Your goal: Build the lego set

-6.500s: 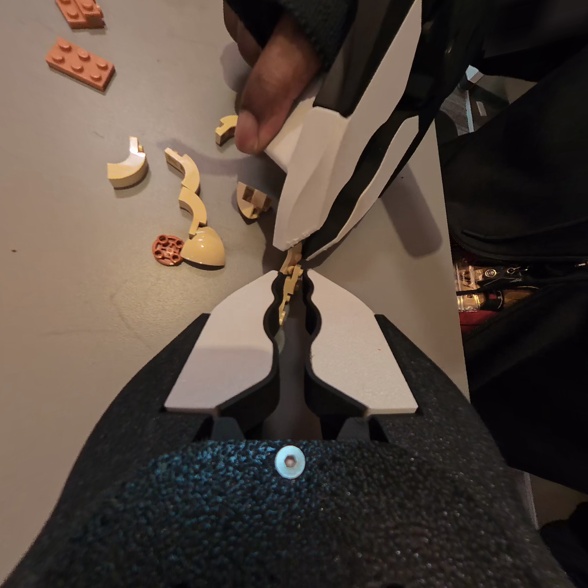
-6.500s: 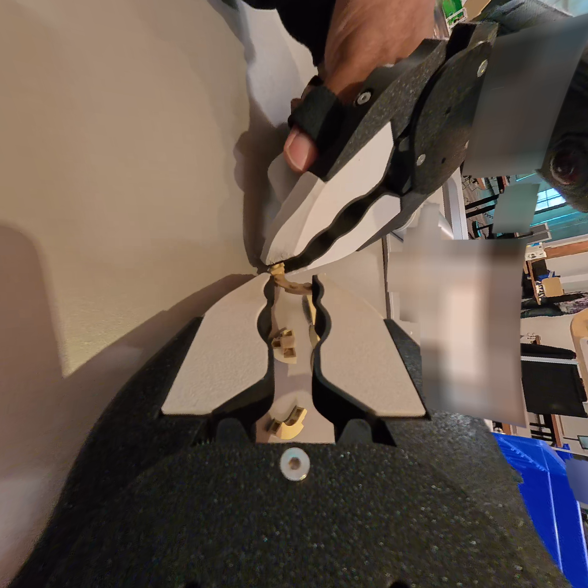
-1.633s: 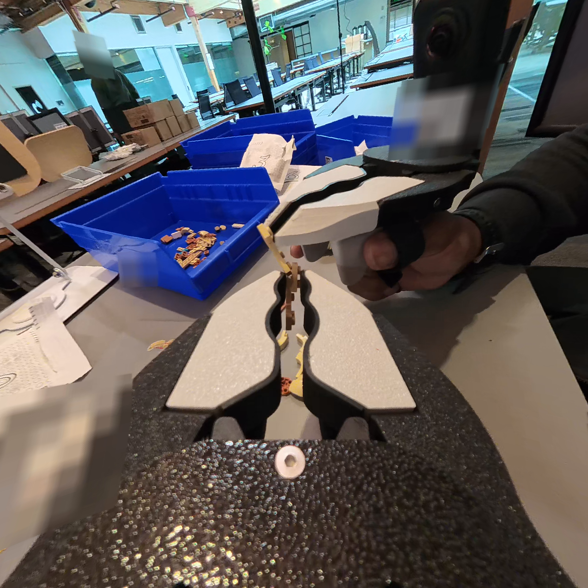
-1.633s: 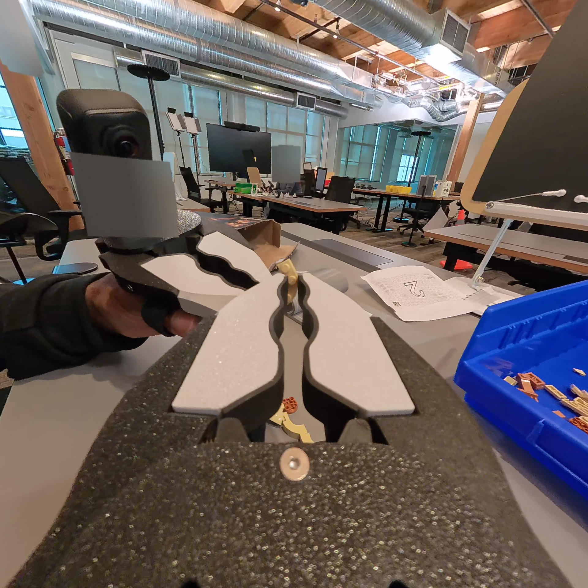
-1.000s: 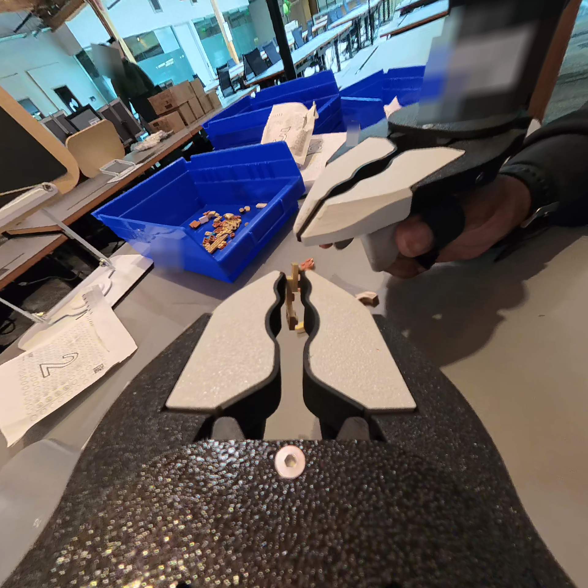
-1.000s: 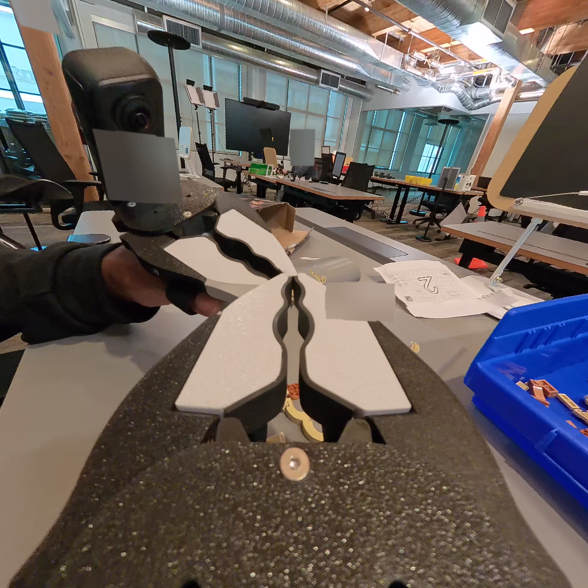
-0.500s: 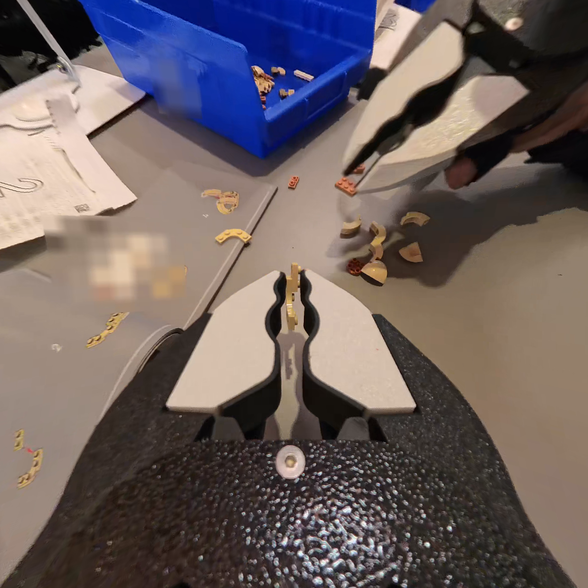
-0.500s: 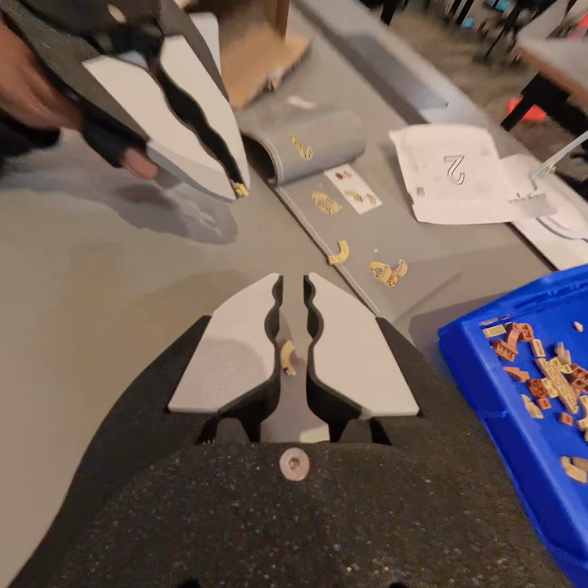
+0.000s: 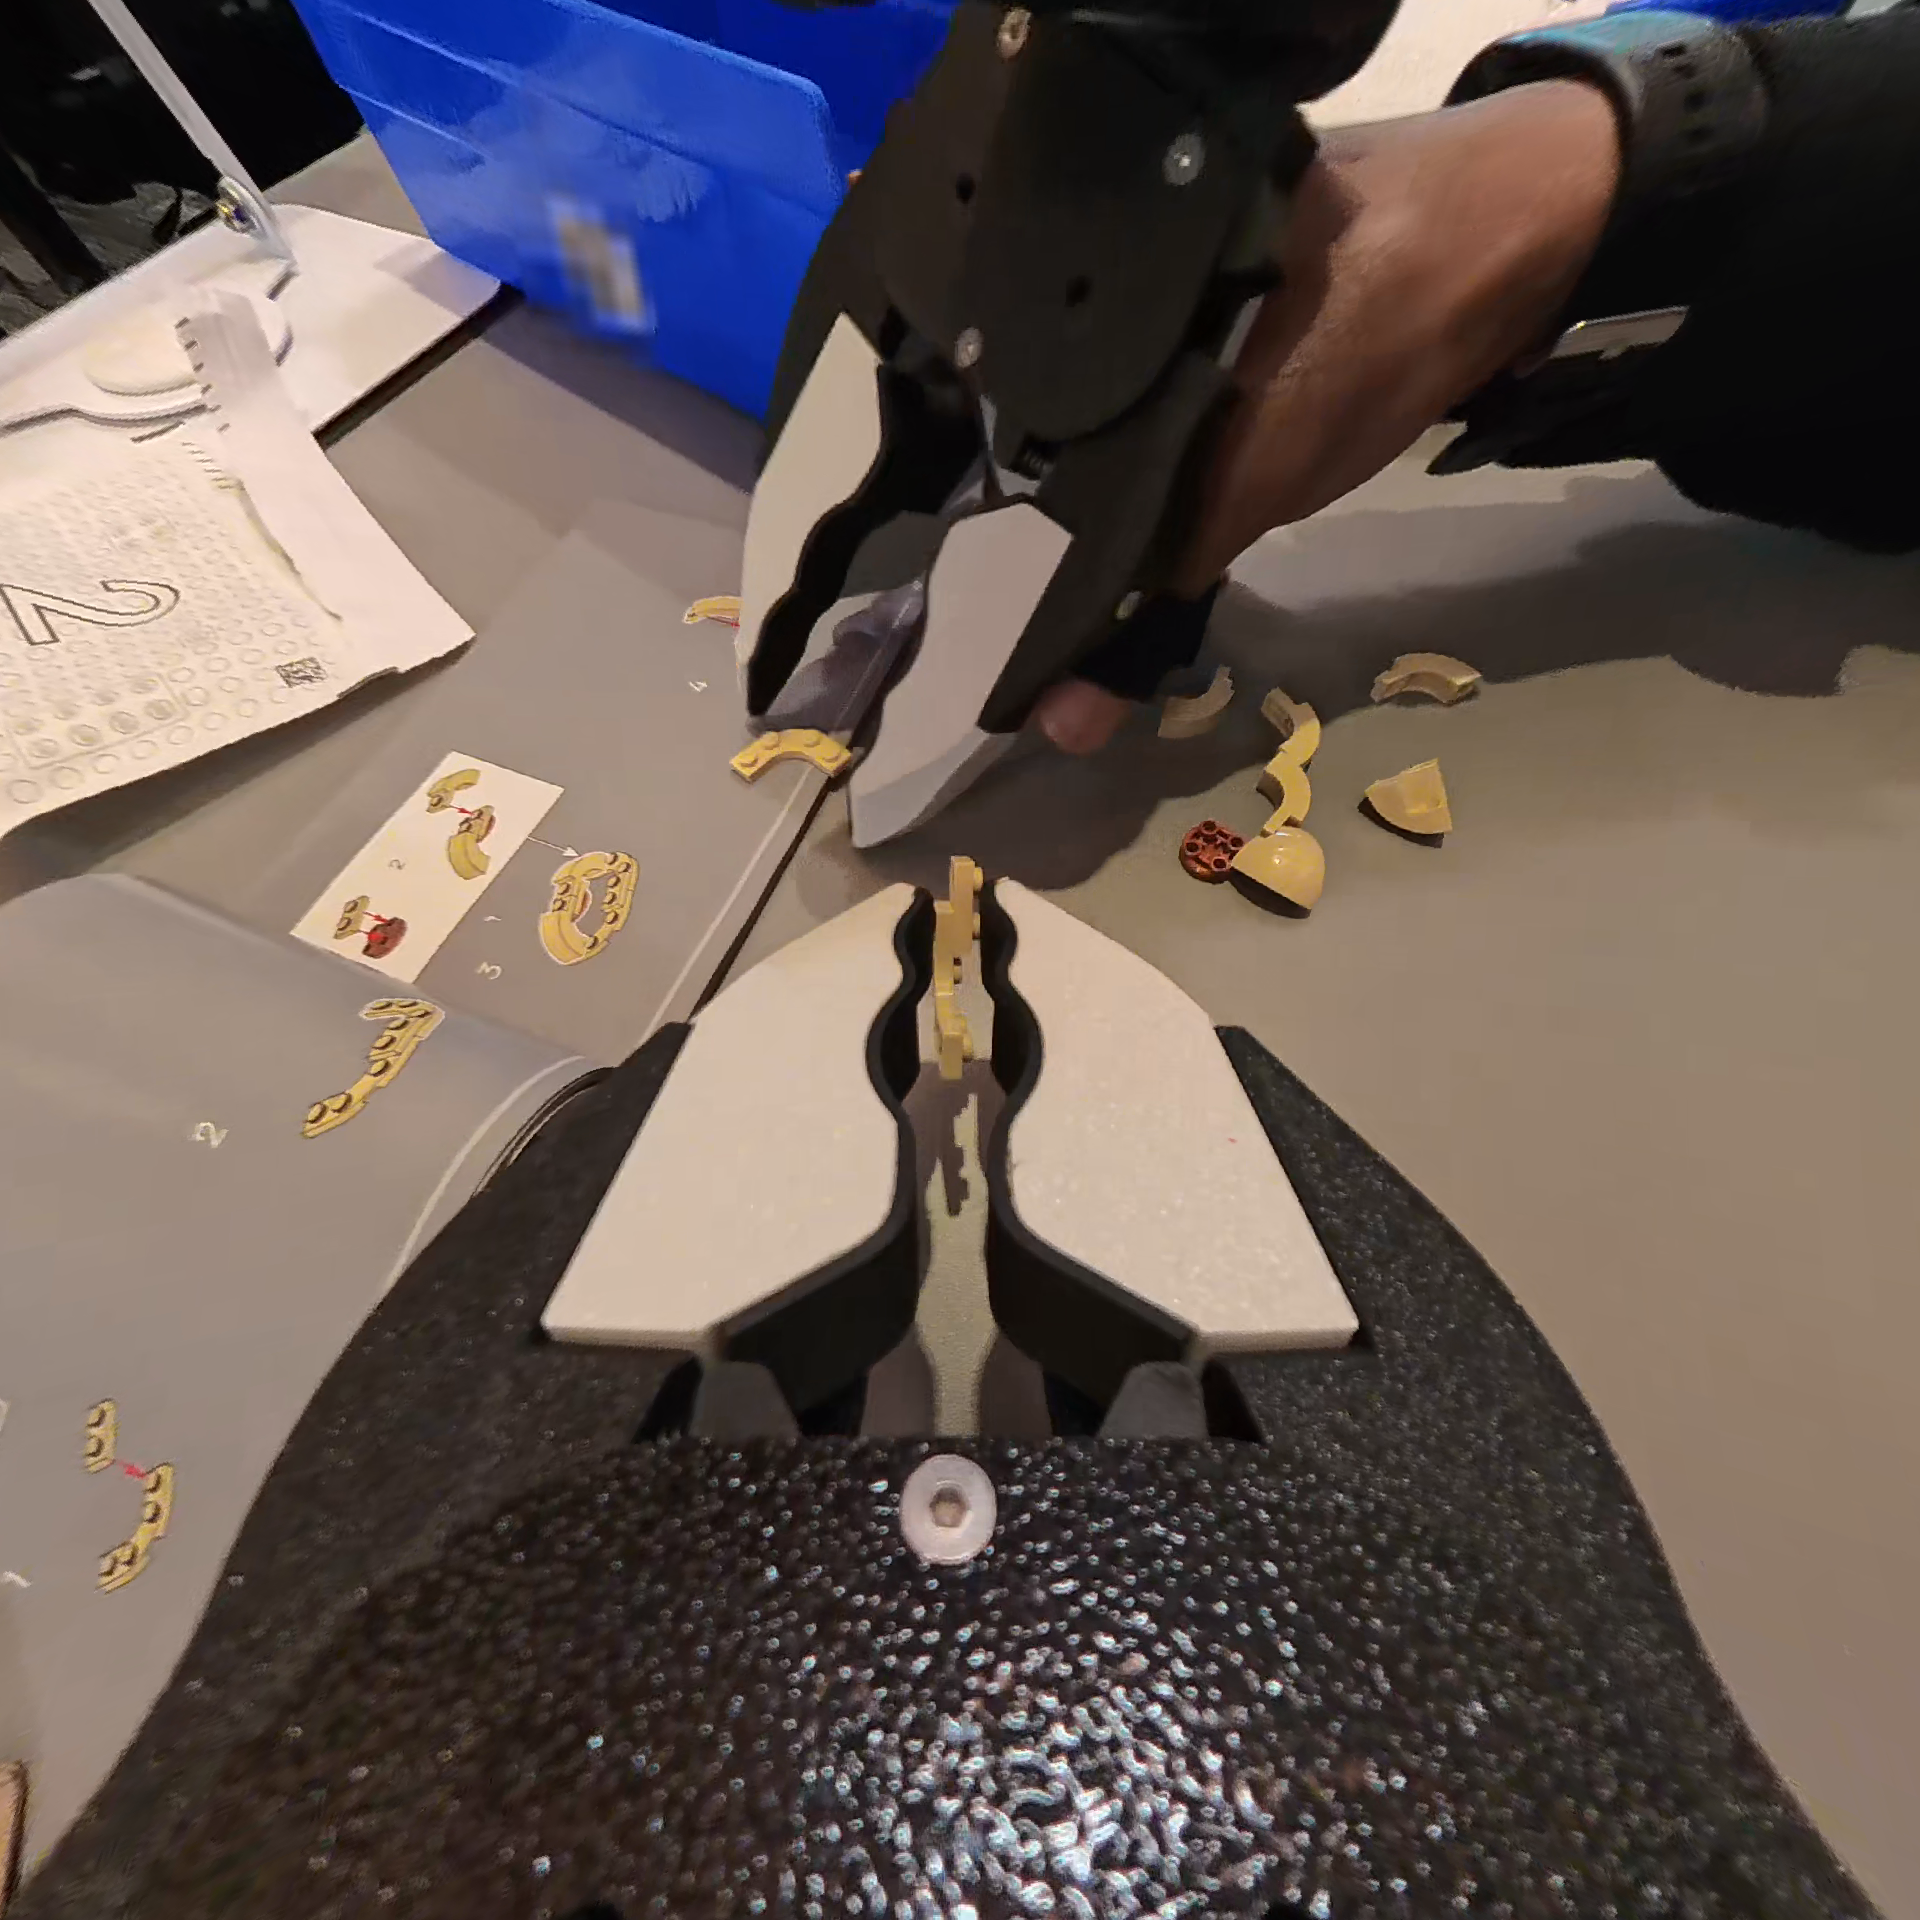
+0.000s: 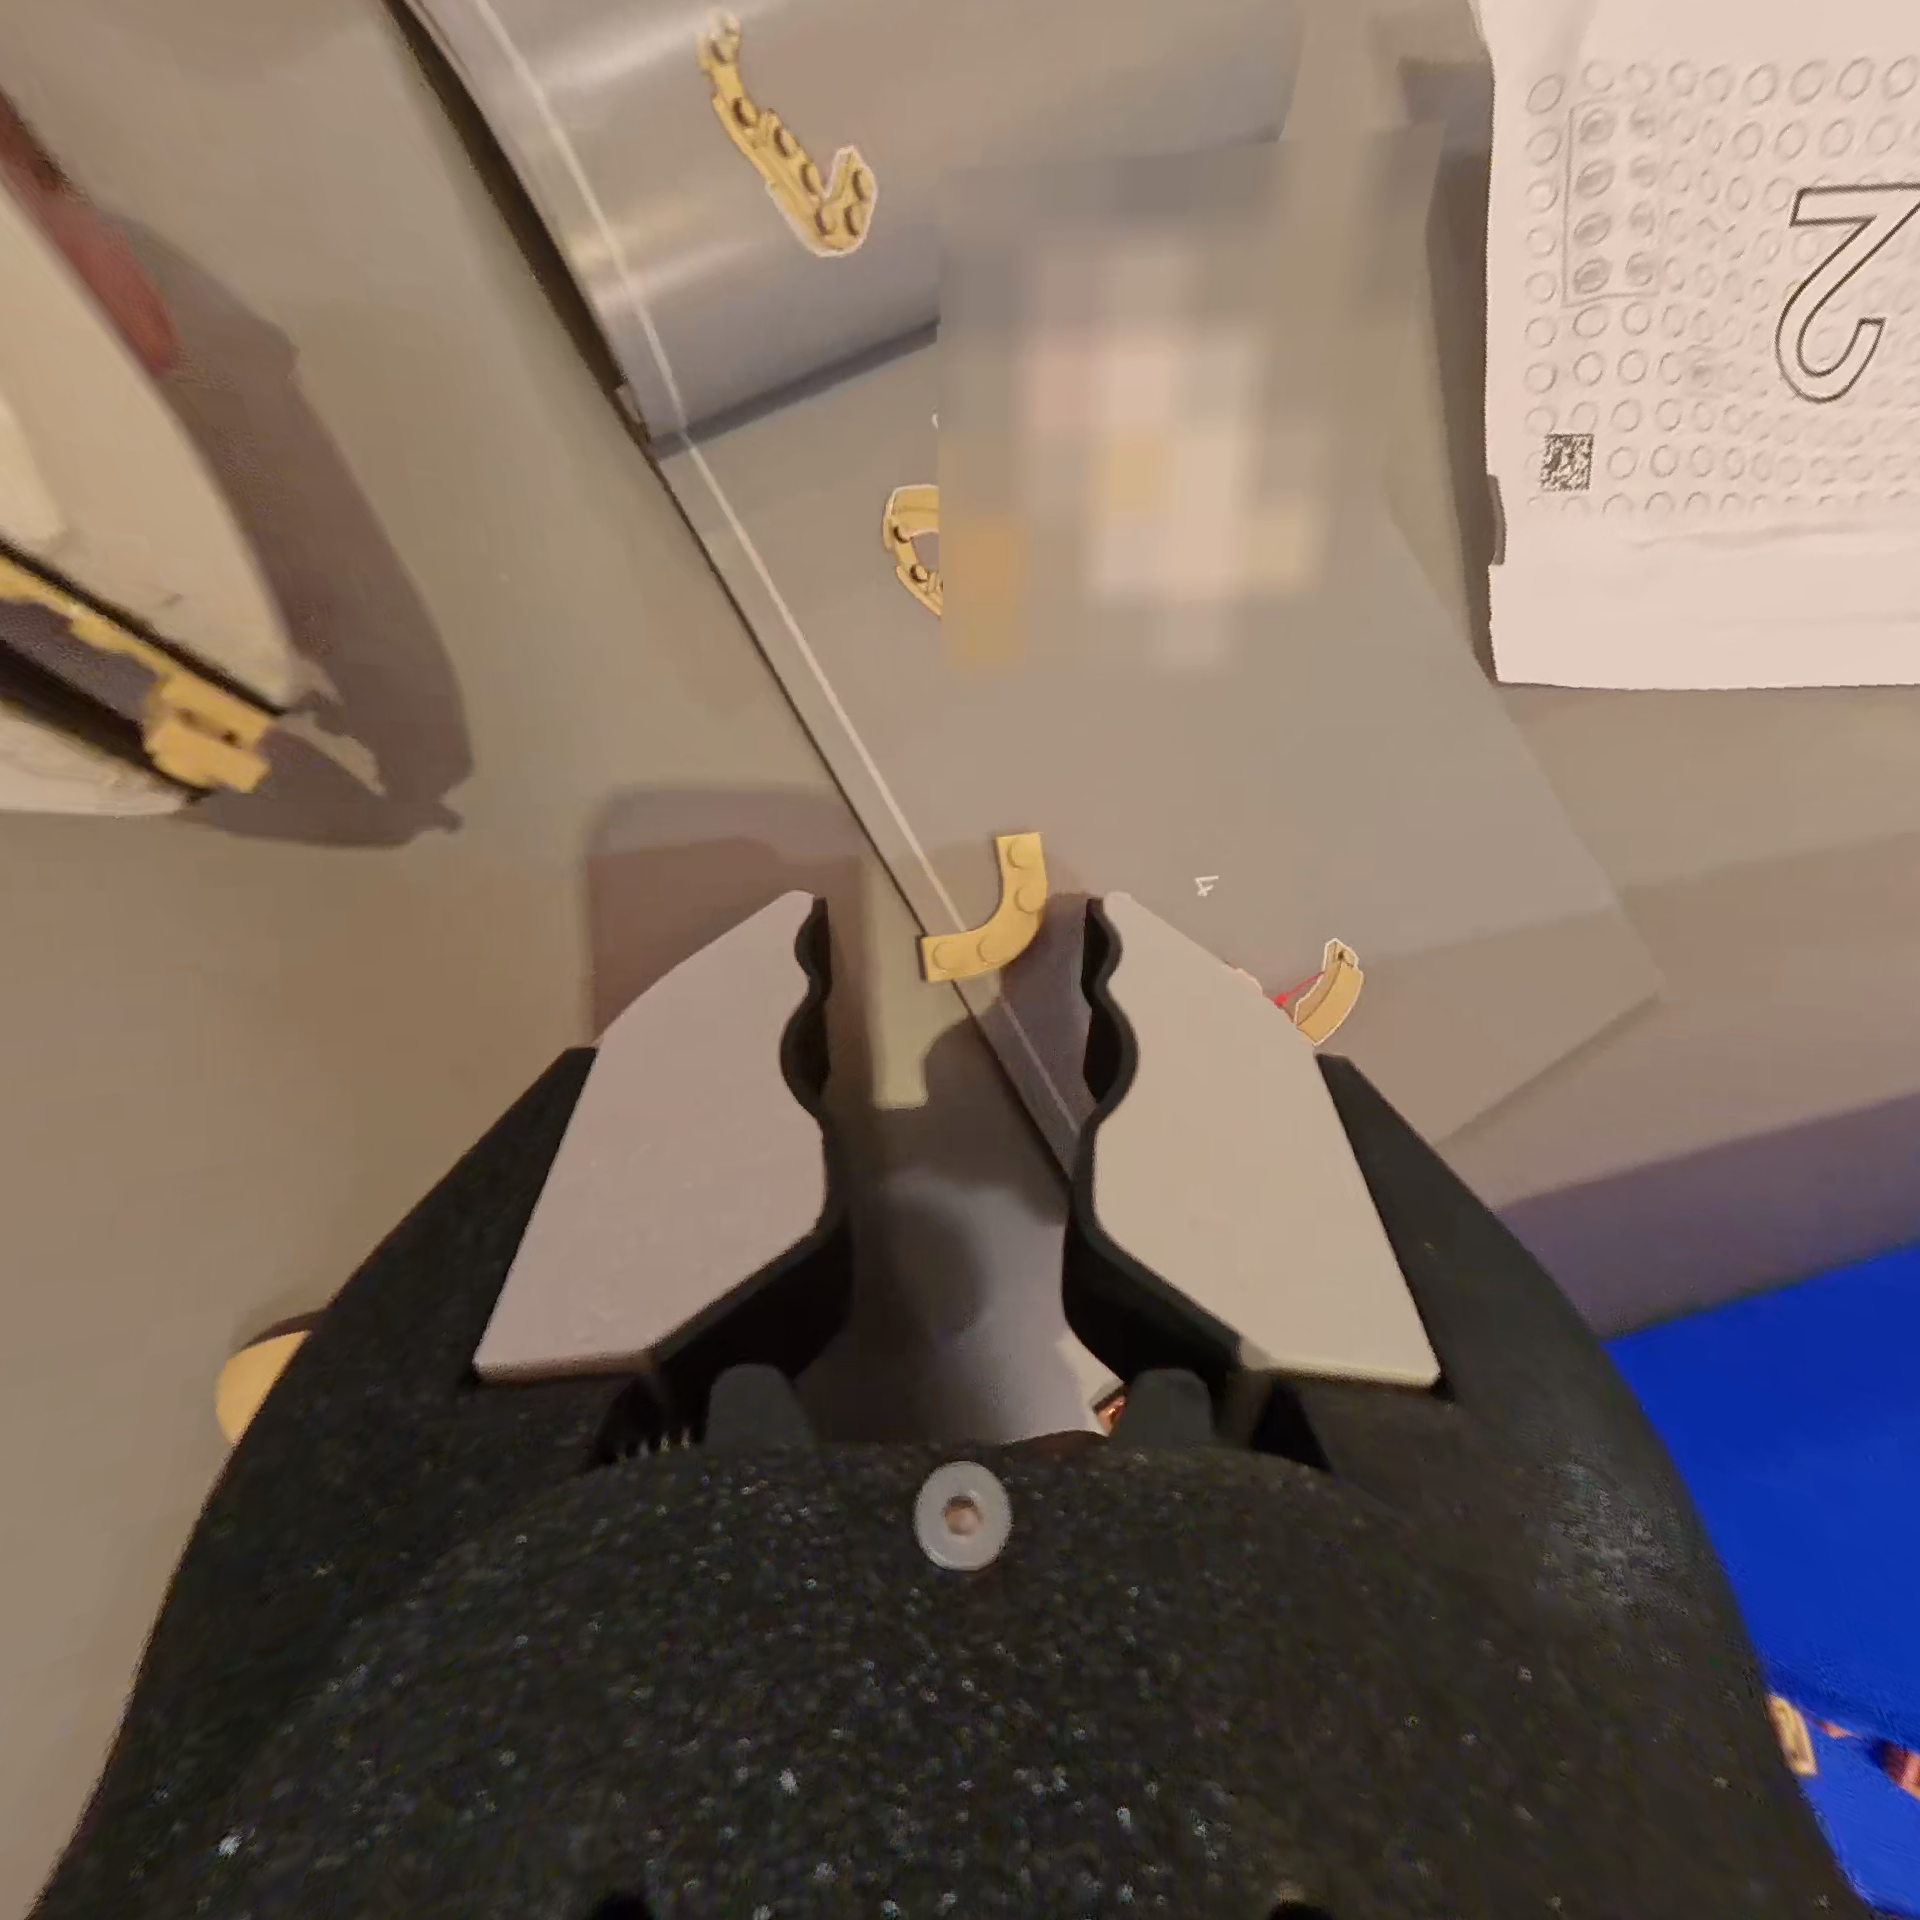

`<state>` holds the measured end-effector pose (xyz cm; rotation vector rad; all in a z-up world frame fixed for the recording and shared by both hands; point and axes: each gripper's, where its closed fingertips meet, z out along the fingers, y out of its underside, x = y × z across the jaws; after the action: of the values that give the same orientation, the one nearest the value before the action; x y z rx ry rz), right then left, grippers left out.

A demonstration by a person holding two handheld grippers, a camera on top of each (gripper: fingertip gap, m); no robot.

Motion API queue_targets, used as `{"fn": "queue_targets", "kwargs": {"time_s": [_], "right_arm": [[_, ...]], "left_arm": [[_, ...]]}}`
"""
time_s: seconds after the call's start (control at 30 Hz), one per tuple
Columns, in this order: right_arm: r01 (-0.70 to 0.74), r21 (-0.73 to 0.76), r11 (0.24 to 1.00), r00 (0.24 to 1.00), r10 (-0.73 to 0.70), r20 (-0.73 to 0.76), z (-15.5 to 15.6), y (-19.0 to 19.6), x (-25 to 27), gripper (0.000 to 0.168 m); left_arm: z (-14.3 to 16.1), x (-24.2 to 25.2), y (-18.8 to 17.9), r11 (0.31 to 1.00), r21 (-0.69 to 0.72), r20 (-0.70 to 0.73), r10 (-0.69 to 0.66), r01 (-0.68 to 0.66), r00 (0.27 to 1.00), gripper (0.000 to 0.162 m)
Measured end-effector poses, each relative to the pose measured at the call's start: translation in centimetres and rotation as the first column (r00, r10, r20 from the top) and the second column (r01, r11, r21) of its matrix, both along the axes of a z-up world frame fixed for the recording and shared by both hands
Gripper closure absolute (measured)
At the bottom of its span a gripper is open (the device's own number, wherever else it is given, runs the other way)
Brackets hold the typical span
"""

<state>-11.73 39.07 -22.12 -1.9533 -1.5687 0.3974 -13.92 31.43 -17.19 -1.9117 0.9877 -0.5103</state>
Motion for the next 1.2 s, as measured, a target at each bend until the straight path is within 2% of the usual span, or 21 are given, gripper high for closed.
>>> {"fn": "queue_targets", "kwargs": {"time_s": [0.17, 0.23, 0.47, 0.6, 0.7, 0.8, 0.9, 1.03, 1.2], "right_arm": [[0.011, -0.037, 0.999, 1.0, -0.011, -0.007, -0.1, 0.1, 0.2, 0.135], [0.015, -0.036, 0.999, 1.0, -0.015, -0.011, -0.1, 0.0, 0.3, 0.146], [-0.012, -0.009, 1.0, 0.999, 0.012, -0.039, 0.2, -1.4, 1.0, 0.147], [-0.028, 0.097, 0.995, 0.995, 0.037, -0.09, 2.2, -2.7, 1.4, 0.147], [-0.061, 0.264, 0.963, 0.976, 0.113, -0.187, 5.3, -4.8, 1.3, 0.147], [-0.086, 0.456, 0.886, 0.946, 0.216, -0.242, 8.2, -7.6, 1.4, 0.147], [-0.063, 0.593, 0.802, 0.937, 0.252, -0.242, 10.0, -9.4, 1.8, 0.148], [-0.048, 0.673, 0.738, 0.929, 0.28, -0.242, 11.3, -11.1, 2.0, 0.148], [-0.039, 0.71, 0.703, 0.931, 0.283, -0.229, 11.4, -12.1, 2.3, 0.148]], "left_arm": [[0.4, 0.0, -0.1, 1.0, 0.01, 0.008, -0.005, 0.005, 1.0, 0.154], [0.5, 0.1, -0.2, 1.0, 0.01, 0.013, -0.007, 0.006, 1.0, 0.154], [-0.1, 0.3, -0.3, 1.0, -0.008, 0.009, -0.019, 0.019, 1.0, 0.154], [-0.3, 0.6, -0.5, 0.999, -0.034, 0.033, -0.039, 0.04, 0.999, 0.154], [0.4, 1.3, -0.9, 0.994, -0.079, 0.151, -0.057, 0.07, 0.987, 0.154], [2.4, 2.2, -1.5, 0.984, -0.12, 0.345, -0.083, 0.132, 0.935, 0.154], [4.2, 3.1, -2.5, 0.967, -0.125, 0.492, -0.133, 0.221, 0.86, 0.154], [5.6, 4.4, -4.5, 0.92, -0.137, 0.619, -0.21, 0.367, 0.757, 0.154], [6.3, 5.1, -5.4, 0.886, -0.136, 0.685, -0.239, 0.444, 0.688, 0.154]]}}
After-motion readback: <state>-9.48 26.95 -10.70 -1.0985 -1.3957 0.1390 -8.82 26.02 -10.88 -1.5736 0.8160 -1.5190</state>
